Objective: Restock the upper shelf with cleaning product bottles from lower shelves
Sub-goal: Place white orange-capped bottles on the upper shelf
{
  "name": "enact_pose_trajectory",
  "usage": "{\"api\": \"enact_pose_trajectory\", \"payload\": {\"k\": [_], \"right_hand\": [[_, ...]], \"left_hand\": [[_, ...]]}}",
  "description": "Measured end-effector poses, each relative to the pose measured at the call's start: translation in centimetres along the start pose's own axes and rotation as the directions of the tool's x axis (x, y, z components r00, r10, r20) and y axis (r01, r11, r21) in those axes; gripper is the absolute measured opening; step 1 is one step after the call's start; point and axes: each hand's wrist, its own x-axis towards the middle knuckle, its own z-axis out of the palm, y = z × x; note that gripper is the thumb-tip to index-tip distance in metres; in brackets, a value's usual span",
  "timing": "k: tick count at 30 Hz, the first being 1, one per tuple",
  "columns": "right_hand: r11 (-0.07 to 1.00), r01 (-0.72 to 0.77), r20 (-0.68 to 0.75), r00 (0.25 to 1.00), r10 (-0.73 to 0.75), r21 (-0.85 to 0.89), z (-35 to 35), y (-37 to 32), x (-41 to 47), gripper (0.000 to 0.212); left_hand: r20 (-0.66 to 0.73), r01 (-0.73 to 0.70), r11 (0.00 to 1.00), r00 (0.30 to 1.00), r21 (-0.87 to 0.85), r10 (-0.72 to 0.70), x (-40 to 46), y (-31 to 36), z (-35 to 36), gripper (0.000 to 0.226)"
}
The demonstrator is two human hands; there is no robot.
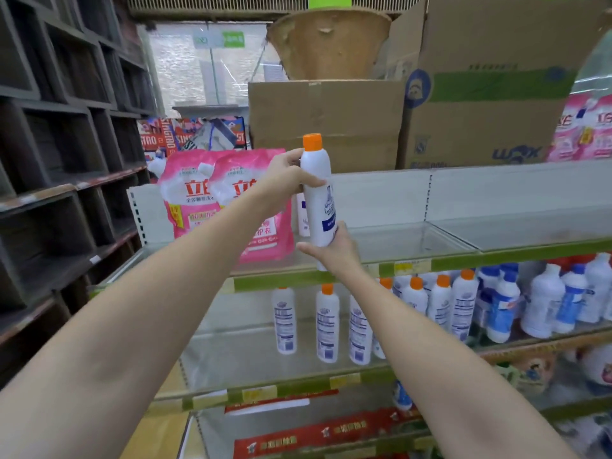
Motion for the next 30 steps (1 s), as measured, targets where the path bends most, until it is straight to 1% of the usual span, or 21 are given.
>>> {"api": "enact_pose_trajectory", "payload": {"k": [1,3,7,10,12,13,15,17,19,22,26,28,30], "right_hand": [[1.000,0.002,-0.025,1.000,-0.003,-0.017,0.4,0.1,0.9,0.076],[1.000,0.002,-0.030,1.000,-0.003,-0.029,1.0,0.2,2.6,0.078],[0.997,-0.042,-0.005,0.999,0.042,-0.063,2.3,1.3,5.5,0.078],[0.987,-0.081,0.097,0.991,0.095,-0.139,3.1,2.7,7.6,0.084],[0.967,-0.050,0.164,0.982,0.093,-0.249,3.3,3.6,8.9,0.091],[0.959,-0.042,0.175,0.980,0.094,-0.279,3.3,3.8,9.5,0.093],[0.963,-0.059,0.181,0.977,0.110,-0.263,3.3,4.3,10.7,0.092],[0.977,-0.090,0.173,0.977,0.124,-0.193,3.4,4.8,11.8,0.091],[0.978,-0.089,0.160,0.980,0.120,-0.191,3.8,5.2,12.9,0.092],[0.972,-0.063,0.133,0.987,0.095,-0.227,4.6,5.8,14.2,0.092],[0.974,-0.058,0.154,0.984,0.093,-0.219,5.4,6.3,16.2,0.093],[0.970,-0.073,0.168,0.979,0.114,-0.233,5.8,6.4,17.0,0.095],[0.965,-0.089,0.163,0.978,0.133,-0.248,6.0,6.5,17.7,0.095]], "left_hand": [[-0.012,-0.012,1.000,1.000,0.019,0.013,0.7,-0.1,-0.2,0.057],[-0.066,-0.017,0.997,0.998,0.069,0.022,2.3,-0.8,-0.4,0.061],[-0.164,0.028,0.989,0.986,0.143,-0.004,5.5,-2.7,-0.7,0.056],[-0.157,0.059,0.968,0.987,0.243,-0.021,7.4,-4.2,-0.2,0.059],[-0.130,0.059,0.944,0.991,0.326,-0.018,8.3,-5.0,0.4,0.056],[-0.120,0.054,0.933,0.993,0.356,-0.012,8.8,-5.3,0.6,0.053],[-0.105,0.060,0.912,0.994,0.405,-0.018,10.0,-5.7,0.7,0.051],[-0.089,0.082,0.892,0.995,0.445,-0.047,11.2,-6.1,0.4,0.050],[-0.094,0.086,0.849,0.995,0.522,-0.044,12.3,-6.5,0.1,0.047],[-0.153,0.078,0.741,0.988,0.667,0.034,13.7,-6.9,0.1,0.043],[-0.264,0.142,0.657,0.960,0.740,0.090,15.7,-8.0,0.5,0.036],[-0.304,0.175,0.641,0.948,0.748,0.096,16.6,-8.6,0.9,0.039],[-0.330,0.197,0.655,0.940,0.729,0.085,17.4,-9.0,1.0,0.040]]}}
